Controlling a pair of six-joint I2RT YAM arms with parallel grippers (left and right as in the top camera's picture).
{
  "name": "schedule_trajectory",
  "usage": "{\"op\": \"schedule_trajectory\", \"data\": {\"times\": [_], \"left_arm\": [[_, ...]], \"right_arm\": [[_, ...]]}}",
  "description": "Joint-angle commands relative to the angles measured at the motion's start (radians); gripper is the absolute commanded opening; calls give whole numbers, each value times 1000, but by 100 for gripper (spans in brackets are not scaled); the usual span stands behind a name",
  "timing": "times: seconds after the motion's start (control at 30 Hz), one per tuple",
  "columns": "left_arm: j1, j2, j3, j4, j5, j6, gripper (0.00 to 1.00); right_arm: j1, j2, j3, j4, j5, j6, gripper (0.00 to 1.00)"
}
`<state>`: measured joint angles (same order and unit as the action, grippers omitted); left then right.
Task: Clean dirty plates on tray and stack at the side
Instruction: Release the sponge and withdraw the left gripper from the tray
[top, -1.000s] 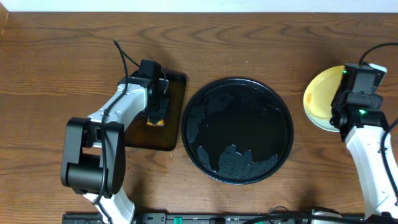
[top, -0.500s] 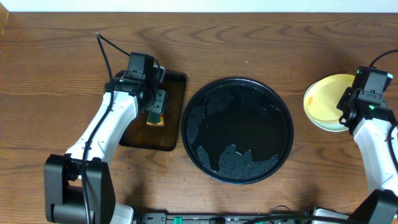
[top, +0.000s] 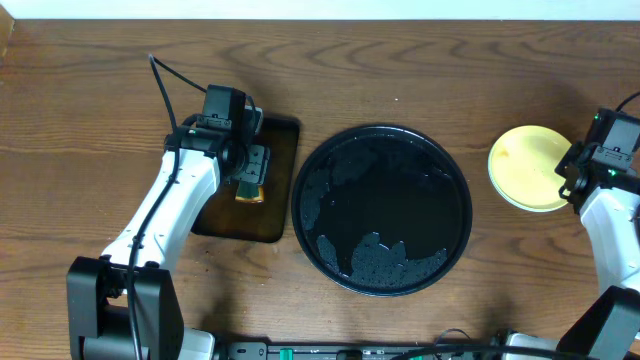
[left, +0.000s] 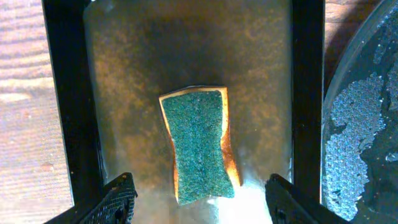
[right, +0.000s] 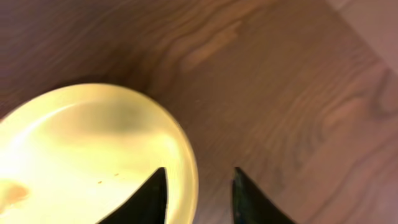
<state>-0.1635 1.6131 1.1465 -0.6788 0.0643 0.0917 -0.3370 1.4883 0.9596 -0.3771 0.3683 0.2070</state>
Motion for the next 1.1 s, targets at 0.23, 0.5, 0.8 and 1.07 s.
{"op": "schedule_trajectory", "data": {"times": [0.23,0.5,0.8,1.07], "left_arm": [[19,-100,-3,-34,2,-180,78],[112,-180,-3,-180,2,-279,78],[118,-377,-76,-210,6,-269,79],[118,-694,-254,-117,138,-127,79]], "right_arm": [[7,9,1,-21,-713,-100,74],[58,-68,2,-239,-639,-144,99],[118,-319,-20,-376,-491,-157,99],[238,-676,-226,-306,-411,-132,99]]}}
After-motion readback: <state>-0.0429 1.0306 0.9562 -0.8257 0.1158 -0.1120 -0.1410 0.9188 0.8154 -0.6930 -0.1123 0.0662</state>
